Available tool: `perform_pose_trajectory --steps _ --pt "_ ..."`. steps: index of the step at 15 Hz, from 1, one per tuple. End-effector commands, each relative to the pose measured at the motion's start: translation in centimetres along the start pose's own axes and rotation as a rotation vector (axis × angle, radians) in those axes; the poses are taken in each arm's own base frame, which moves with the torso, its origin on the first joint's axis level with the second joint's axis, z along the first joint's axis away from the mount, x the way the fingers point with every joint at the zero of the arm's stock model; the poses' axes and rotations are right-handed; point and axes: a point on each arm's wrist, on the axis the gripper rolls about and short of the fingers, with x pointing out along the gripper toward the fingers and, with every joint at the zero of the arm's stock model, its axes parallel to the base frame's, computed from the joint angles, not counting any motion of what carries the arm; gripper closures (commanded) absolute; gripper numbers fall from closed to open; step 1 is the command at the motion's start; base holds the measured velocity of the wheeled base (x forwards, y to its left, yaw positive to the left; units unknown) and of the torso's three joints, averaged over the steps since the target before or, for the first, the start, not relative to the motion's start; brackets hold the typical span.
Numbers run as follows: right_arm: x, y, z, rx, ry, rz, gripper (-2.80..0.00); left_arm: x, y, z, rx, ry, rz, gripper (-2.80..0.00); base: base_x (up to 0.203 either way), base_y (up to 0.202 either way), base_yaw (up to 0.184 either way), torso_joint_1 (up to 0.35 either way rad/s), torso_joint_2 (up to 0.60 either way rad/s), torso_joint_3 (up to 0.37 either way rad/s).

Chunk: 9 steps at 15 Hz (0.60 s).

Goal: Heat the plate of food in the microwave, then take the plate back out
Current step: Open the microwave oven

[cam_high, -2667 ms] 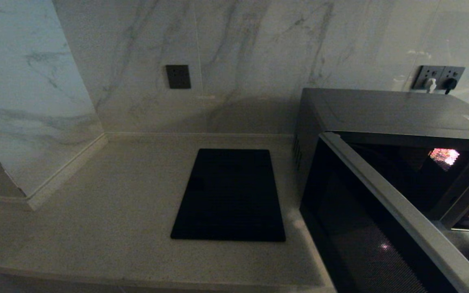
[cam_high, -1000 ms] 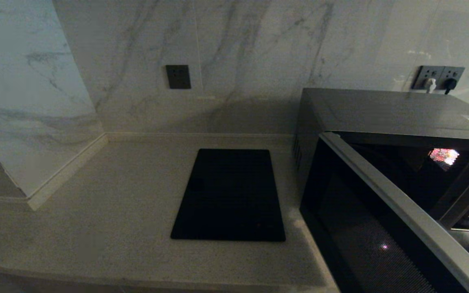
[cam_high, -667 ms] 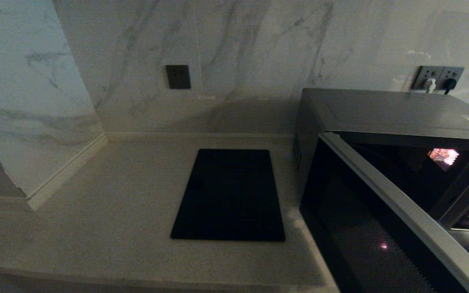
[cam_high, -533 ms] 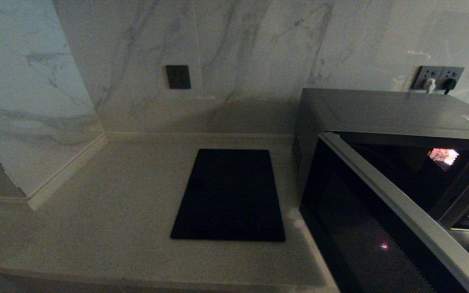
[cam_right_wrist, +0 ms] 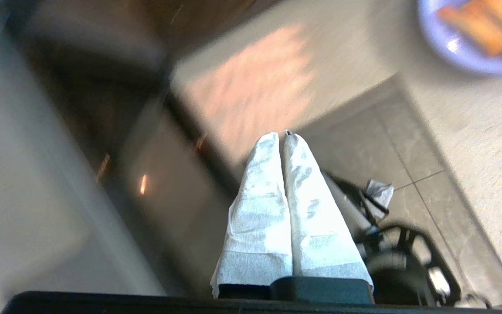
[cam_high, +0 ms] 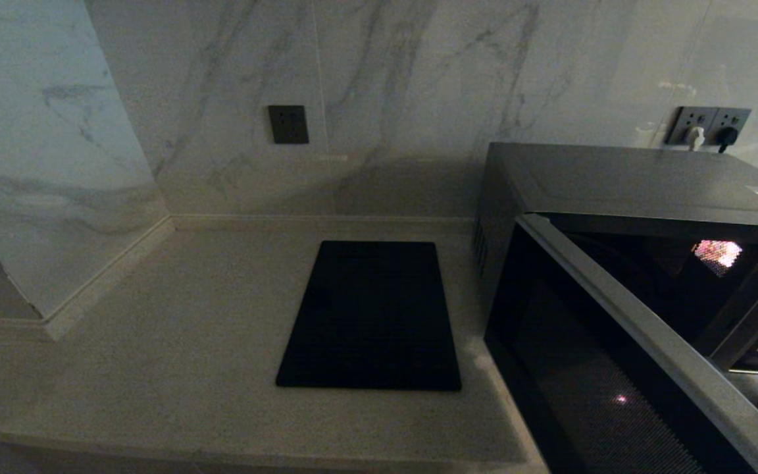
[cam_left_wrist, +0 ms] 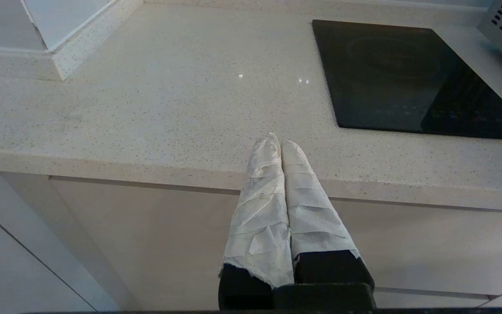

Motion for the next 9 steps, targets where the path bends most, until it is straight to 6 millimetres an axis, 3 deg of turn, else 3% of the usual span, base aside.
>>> perform_pose_trajectory --steps 1,6,9 --pt "4.4 -1.4 3.1 0.092 -0.026 -0.089 0.0 0.0 0.0 0.0 -0.001 -0.001 0.001 0.0 0.0 0.0 0.0 0.0 0.0 0.0" --pt "11.3 -5.1 6.7 0.171 -0.046 -0.284 0.0 0.0 0.0 0.0 -0.001 0.001 0.001 0.0 0.0 0.0 0.0 0.0 0.0 0.0" --pt "14.3 -8.7 8.0 0.283 0.001 -0.394 0.0 0.0 0.0 0.0 -0.001 0.0 0.001 0.0 0.0 0.0 0.0 0.0 0.0 0.0"
